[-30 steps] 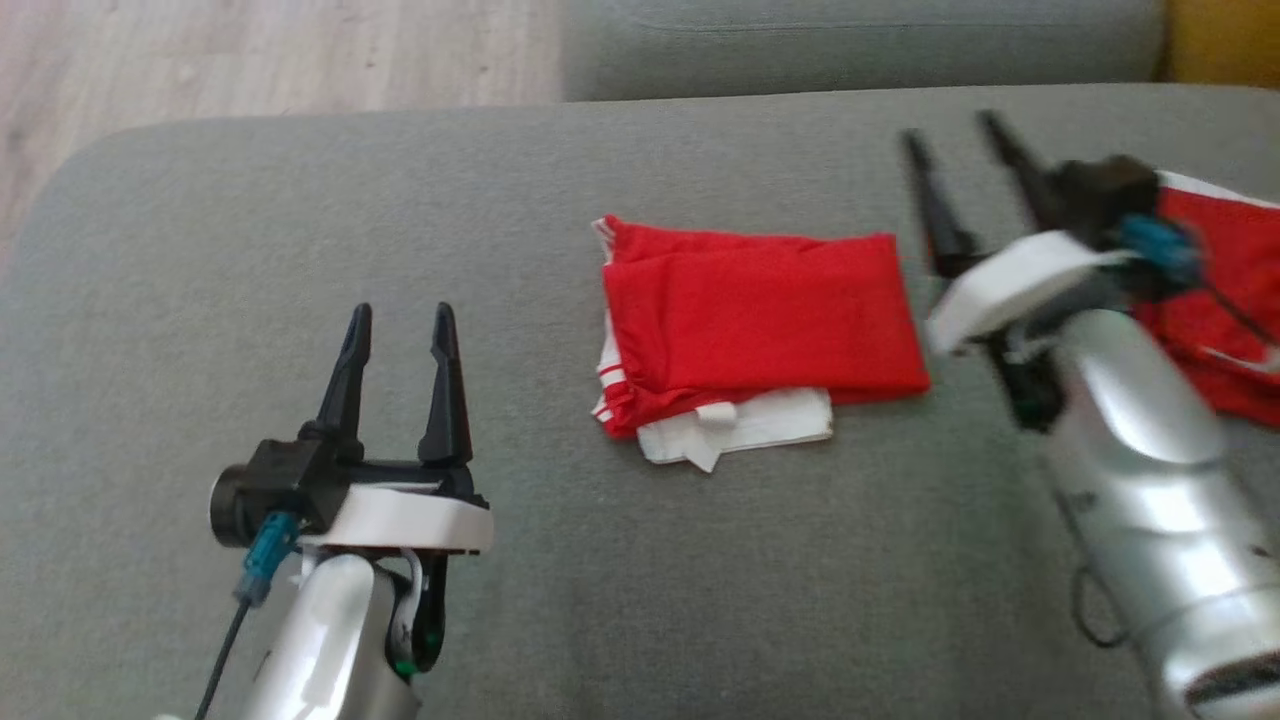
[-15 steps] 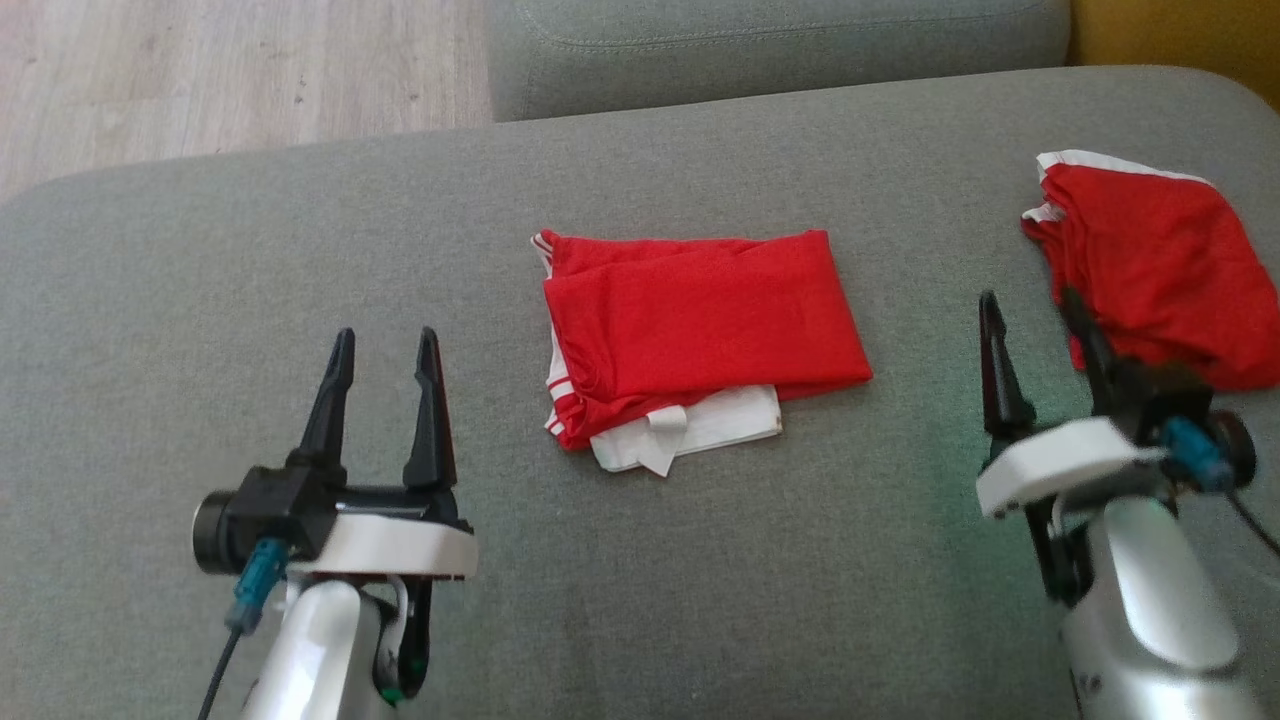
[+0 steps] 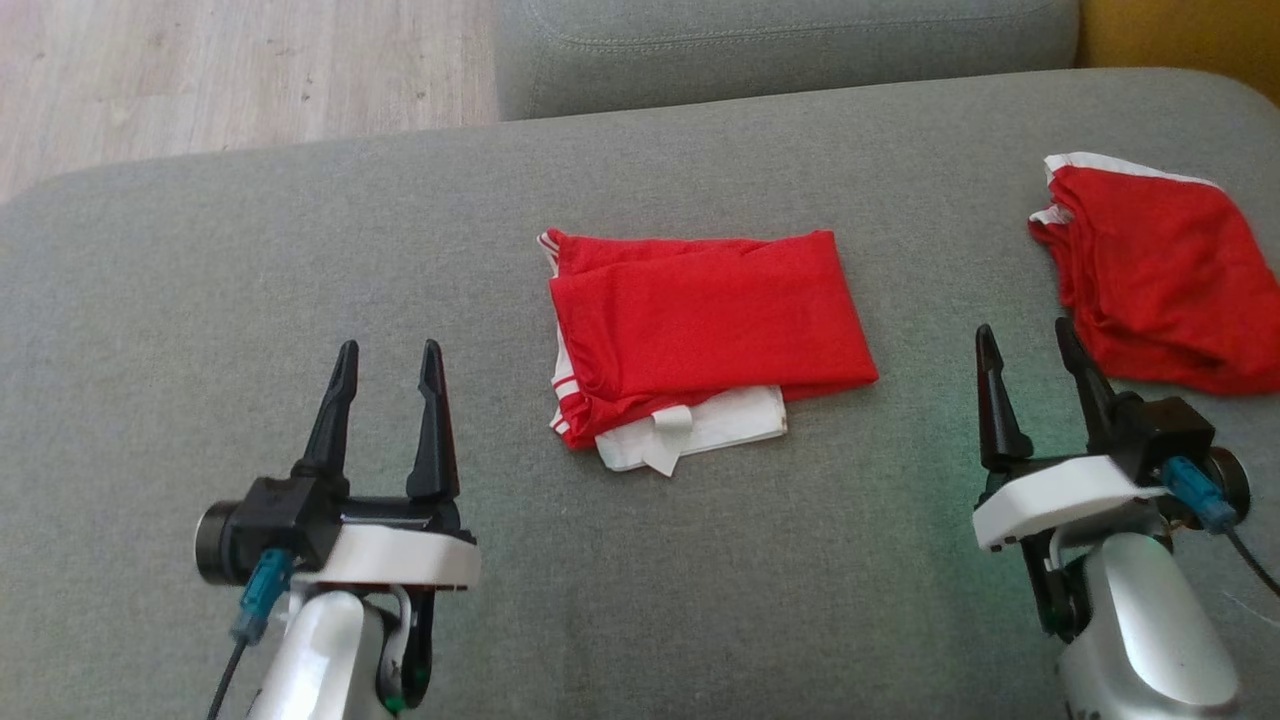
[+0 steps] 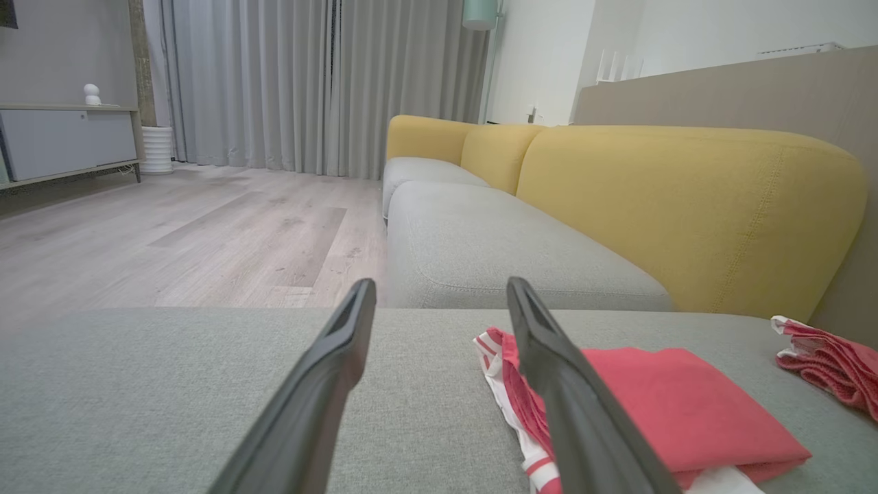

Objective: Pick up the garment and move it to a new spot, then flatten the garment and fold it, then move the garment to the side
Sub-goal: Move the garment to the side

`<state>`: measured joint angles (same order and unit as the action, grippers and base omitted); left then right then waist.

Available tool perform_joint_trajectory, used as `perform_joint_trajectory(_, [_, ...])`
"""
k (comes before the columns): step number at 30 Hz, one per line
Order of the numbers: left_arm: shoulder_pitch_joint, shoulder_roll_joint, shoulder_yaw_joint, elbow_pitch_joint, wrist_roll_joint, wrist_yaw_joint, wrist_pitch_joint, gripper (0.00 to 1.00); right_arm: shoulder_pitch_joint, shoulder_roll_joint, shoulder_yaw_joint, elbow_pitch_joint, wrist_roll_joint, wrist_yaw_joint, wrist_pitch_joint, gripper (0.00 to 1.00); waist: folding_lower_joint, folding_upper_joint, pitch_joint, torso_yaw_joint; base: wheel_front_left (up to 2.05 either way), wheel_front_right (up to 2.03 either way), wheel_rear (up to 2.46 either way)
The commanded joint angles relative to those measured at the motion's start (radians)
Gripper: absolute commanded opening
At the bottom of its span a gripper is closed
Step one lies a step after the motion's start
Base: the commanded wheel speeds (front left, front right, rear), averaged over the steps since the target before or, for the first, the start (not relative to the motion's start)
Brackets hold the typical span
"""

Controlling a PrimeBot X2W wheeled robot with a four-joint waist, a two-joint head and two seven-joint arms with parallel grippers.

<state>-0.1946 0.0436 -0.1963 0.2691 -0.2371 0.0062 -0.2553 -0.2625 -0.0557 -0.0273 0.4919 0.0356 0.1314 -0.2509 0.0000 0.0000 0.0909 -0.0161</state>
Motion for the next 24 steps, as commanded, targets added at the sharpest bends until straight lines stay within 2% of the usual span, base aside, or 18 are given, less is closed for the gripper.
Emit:
perform_joint_trajectory(1, [-0.021, 0.007, 0.025, -0.037, 0.006, 0.007, -0.006, 1.00, -0.026, 0.005, 0.026, -0.035, 0.010, -0.001, -0.011, 1.00, 0.0000, 0.0000, 0.000, 0.001, 0.00, 0.00, 0.00])
perform_joint_trajectory(14, [-0.044, 0.007, -0.002, -0.043, -0.001, 0.011, -0.006, 1.00, -0.062, 0.005, 0.018, -0.041, -0.011, -0.001, 0.023, 1.00, 0.0000, 0.0000, 0.038, 0.031, 0.00, 0.00, 0.00])
perform_joint_trajectory(18, [-0.066, 0.007, -0.022, -0.043, -0.007, 0.012, -0.006, 1.00, -0.110, 0.005, 0.019, -0.010, -0.016, -0.001, 0.076, 1.00, 0.0000, 0.0000, 0.073, 0.057, 0.00, 0.00, 0.00])
perform_joint_trajectory(24, [-0.095, 0.007, -0.054, -0.043, -0.019, 0.018, -0.006, 1.00, -0.182, 0.005, 0.057, 0.067, 0.036, -0.001, 0.134, 1.00, 0.0000, 0.0000, 0.122, 0.095, 0.00, 0.00, 0.00])
